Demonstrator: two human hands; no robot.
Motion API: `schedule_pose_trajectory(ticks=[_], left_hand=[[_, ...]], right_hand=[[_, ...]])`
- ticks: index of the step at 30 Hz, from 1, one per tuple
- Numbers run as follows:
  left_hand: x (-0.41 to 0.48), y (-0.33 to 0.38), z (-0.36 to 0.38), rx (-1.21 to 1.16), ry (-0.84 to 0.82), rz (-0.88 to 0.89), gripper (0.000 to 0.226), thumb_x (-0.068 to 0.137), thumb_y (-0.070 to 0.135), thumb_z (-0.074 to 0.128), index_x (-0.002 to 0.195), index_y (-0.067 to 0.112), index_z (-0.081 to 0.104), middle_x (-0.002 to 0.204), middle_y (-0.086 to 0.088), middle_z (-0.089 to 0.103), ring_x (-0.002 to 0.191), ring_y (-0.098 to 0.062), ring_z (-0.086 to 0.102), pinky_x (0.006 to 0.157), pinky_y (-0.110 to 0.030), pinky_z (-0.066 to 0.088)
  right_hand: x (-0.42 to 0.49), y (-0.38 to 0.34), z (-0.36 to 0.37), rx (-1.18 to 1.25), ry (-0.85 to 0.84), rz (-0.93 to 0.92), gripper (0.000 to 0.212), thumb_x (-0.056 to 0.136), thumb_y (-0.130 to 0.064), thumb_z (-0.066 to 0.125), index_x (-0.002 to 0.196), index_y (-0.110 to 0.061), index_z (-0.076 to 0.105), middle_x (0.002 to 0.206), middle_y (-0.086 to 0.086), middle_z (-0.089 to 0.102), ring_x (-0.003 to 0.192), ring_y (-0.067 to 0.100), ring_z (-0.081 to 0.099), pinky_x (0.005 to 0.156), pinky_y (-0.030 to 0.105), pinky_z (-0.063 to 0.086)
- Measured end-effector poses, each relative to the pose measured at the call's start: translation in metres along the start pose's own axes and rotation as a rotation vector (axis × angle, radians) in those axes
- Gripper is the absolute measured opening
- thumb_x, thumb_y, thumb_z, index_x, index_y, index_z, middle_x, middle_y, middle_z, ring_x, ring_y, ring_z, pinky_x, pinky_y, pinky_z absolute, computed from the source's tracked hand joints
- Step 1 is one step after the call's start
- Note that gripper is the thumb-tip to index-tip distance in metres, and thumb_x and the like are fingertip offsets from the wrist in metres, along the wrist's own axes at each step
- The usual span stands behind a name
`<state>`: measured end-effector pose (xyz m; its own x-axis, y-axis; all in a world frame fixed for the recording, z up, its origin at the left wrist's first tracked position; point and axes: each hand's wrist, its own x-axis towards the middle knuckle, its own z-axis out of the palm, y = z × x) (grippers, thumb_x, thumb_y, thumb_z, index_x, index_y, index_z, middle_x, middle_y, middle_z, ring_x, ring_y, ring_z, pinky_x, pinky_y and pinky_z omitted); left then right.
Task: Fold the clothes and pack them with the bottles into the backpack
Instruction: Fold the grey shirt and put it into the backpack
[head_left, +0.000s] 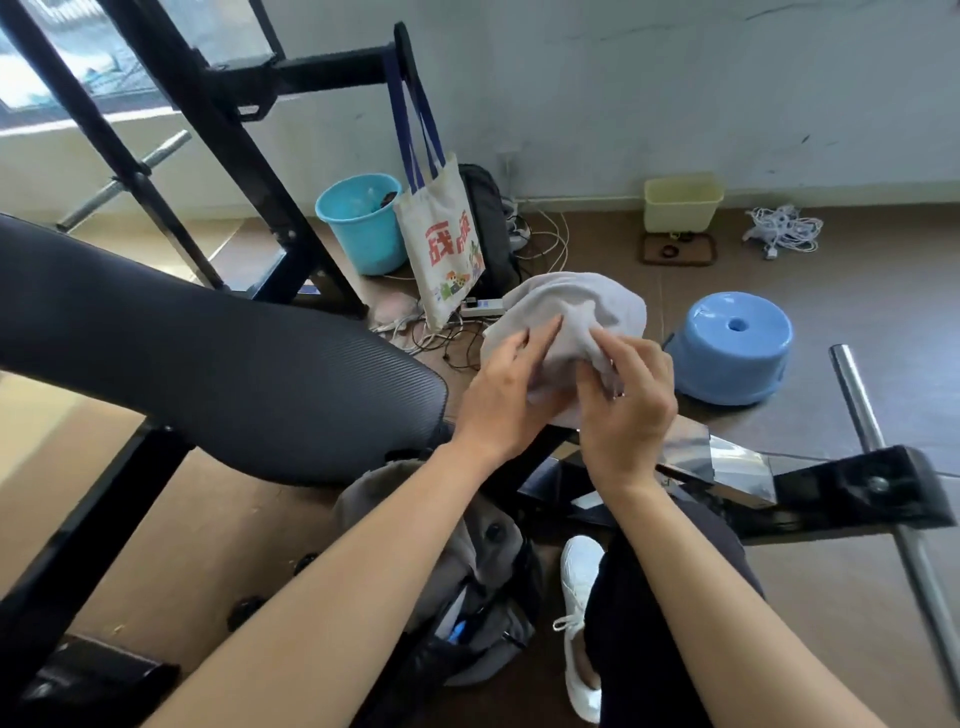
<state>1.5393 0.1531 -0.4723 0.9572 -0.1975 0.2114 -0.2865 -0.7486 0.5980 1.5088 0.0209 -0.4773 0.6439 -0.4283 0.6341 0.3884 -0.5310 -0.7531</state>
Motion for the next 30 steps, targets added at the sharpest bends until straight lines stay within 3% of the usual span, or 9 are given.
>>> schedule_pose_trajectory(ticks=[2,5,7,9,11,19,24,27,30], left_hand=[[0.008,0.007,-0.008,-0.033,0.015,-0.072,0.025,0.094,0.042,0.06,0.113,0.027,0.067,0.107,-0.003,0.066,0.101,-0.031,0.064,0.078,-0.042,0.05],[0.019,0.018,-0.029,-0.483,0.114,-0.426,0.035,0.096,0.04,0.053,0.065,0.025,0.061,0.064,-0.006,0.057,0.065,-0.029,0.053,0.061,-0.039,0.039],[0.026,0.021,-0.044,-0.842,0.197,-0.65,0.032,0.104,0.026,0.047,0.077,0.019,0.063,0.073,-0.013,0.061,0.066,-0.027,0.054,0.061,-0.035,0.043],[0.031,0.02,-0.059,-1.033,0.273,-0.753,0.023,0.106,0.028,0.046,0.104,0.018,0.067,0.1,-0.012,0.07,0.084,-0.025,0.064,0.068,-0.033,0.055],[0.032,0.016,-0.073,-1.135,0.371,-0.805,0.021,0.105,0.029,0.049,0.111,0.019,0.066,0.104,-0.01,0.071,0.084,-0.023,0.066,0.064,-0.031,0.056],[0.015,-0.008,-0.105,-1.151,0.517,-0.919,0.026,0.105,0.028,0.053,0.121,0.01,0.065,0.104,-0.012,0.071,0.084,-0.024,0.067,0.061,-0.034,0.055],[0.007,-0.012,-0.118,-1.167,0.498,-0.939,0.024,0.105,0.031,0.054,0.117,0.012,0.063,0.109,-0.01,0.071,0.096,-0.027,0.067,0.079,-0.04,0.058],[-0.004,-0.021,-0.127,-1.116,0.598,-0.965,0.024,0.105,0.025,0.052,0.122,0.011,0.062,0.11,-0.01,0.067,0.092,-0.026,0.064,0.075,-0.037,0.053],[-0.02,-0.034,-0.14,-1.096,0.715,-1.077,0.025,0.103,0.026,0.054,0.121,0.012,0.065,0.098,-0.007,0.068,0.087,-0.027,0.064,0.076,-0.038,0.051]], right_hand=[[0.016,-0.007,0.002,0.059,-0.086,-0.052,0.026,0.089,-0.006,0.075,0.115,-0.004,0.073,0.106,0.007,0.073,0.097,0.019,0.062,0.089,0.019,0.046],[0.028,-0.005,0.001,-0.007,-0.174,-0.027,0.053,0.082,-0.002,0.077,0.133,-0.006,0.062,0.127,0.008,0.066,0.115,0.021,0.056,0.101,0.019,0.042],[0.031,0.003,0.003,-0.099,-0.219,0.001,0.07,0.081,-0.01,0.079,0.145,-0.008,0.05,0.142,0.012,0.054,0.128,0.029,0.049,0.107,0.034,0.04],[0.033,0.01,0.007,-0.102,-0.37,0.074,0.079,0.085,-0.018,0.078,0.153,-0.011,0.038,0.151,0.013,0.044,0.134,0.031,0.044,0.105,0.037,0.04],[0.036,0.018,0.011,-0.184,-0.547,0.077,0.079,0.088,-0.023,0.076,0.156,-0.017,0.035,0.151,0.01,0.046,0.132,0.032,0.047,0.1,0.039,0.044],[0.032,0.016,0.017,-0.5,-0.584,-0.059,0.065,0.091,-0.025,0.07,0.151,-0.027,0.046,0.142,0.01,0.053,0.123,0.038,0.051,0.095,0.05,0.043],[0.027,0.012,0.023,-0.646,-0.589,-0.418,0.059,0.079,-0.004,0.07,0.131,-0.031,0.063,0.138,0.007,0.053,0.124,0.035,0.041,0.095,0.05,0.035],[0.035,0.015,0.023,-0.668,-0.698,-0.338,0.026,0.089,-0.017,0.065,0.111,-0.028,0.074,0.13,0.002,0.061,0.123,0.032,0.045,0.097,0.048,0.034],[0.038,0.017,0.023,-0.67,-0.74,-0.25,0.021,0.093,-0.026,0.06,0.107,-0.02,0.074,0.127,-0.002,0.062,0.12,0.03,0.047,0.095,0.048,0.034]])
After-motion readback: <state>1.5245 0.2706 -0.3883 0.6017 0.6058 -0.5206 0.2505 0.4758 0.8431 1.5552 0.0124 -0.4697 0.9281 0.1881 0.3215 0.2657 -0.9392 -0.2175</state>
